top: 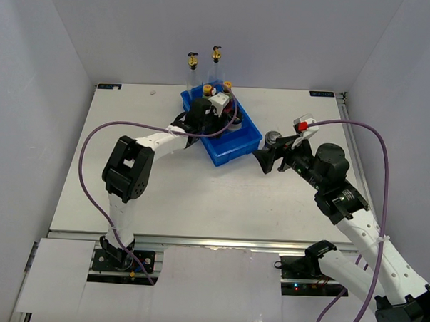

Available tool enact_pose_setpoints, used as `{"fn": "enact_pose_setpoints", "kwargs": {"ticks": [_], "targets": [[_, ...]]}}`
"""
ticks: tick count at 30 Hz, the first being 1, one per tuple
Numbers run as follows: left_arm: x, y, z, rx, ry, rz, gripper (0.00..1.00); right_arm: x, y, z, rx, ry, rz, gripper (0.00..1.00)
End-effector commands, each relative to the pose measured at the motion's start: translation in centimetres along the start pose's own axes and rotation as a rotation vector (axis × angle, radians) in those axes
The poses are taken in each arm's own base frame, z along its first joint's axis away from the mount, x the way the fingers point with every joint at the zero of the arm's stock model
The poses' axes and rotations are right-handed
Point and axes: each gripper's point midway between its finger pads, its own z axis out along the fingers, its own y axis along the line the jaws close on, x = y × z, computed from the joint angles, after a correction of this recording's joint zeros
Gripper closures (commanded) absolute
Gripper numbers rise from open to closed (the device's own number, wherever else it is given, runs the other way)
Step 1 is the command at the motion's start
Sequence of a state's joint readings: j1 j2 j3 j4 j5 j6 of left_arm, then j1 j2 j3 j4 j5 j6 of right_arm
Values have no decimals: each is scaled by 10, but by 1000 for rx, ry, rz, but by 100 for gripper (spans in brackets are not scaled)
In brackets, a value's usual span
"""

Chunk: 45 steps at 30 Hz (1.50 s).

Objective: Organize the condiment bottles

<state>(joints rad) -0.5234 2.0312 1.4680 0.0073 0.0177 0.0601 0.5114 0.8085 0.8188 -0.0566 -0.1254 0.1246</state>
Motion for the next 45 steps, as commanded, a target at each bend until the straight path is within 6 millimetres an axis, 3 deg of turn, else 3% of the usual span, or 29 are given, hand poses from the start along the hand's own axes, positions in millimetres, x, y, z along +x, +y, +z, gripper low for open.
{"fn": "enact_pose_setpoints", "kwargs": {"ticks": [1, 5, 10, 18, 20, 22, 26, 33, 36, 39, 42, 45], "targets": [[-31, 5, -7, -37, -95, -4, 67, -14, 1, -1, 5, -57, -8, 3], [-28, 6, -7, -42, -83, -10, 37, -14, 0, -2, 7, -59, -10, 3], [-29, 5, -12, -39, -79, -17, 17, -16, 0, -4, 12, -67, -14, 3], [-36, 5, -22, -44, -70, -31, 9, -20, 1, -9, 13, -74, -13, 3], [-37, 5, -30, -43, -56, -39, 3, -23, 1, -12, 17, -81, -14, 3], [-49, 5, -44, -38, -62, -47, 2, -26, 0, -14, 24, -85, -15, 3], [-92, 5, -85, -37, -122, -87, 2, -24, -3, -12, 41, -73, -8, 3], [-130, 3, -161, -27, -121, -119, 2, 4, -34, 4, 197, 48, 29, 3], [-126, -5, -195, 13, -107, -137, 2, 9, -49, 11, 273, 82, 33, 5], [-106, -13, -227, 42, -110, -167, 2, 17, -67, 19, 362, 131, 29, 7], [-55, -19, -239, 52, -64, -194, 2, 31, -85, 29, 430, 199, 28, 8], [-31, -22, -256, 59, -69, -215, 2, 46, -97, 40, 461, 252, 29, 9]]}}
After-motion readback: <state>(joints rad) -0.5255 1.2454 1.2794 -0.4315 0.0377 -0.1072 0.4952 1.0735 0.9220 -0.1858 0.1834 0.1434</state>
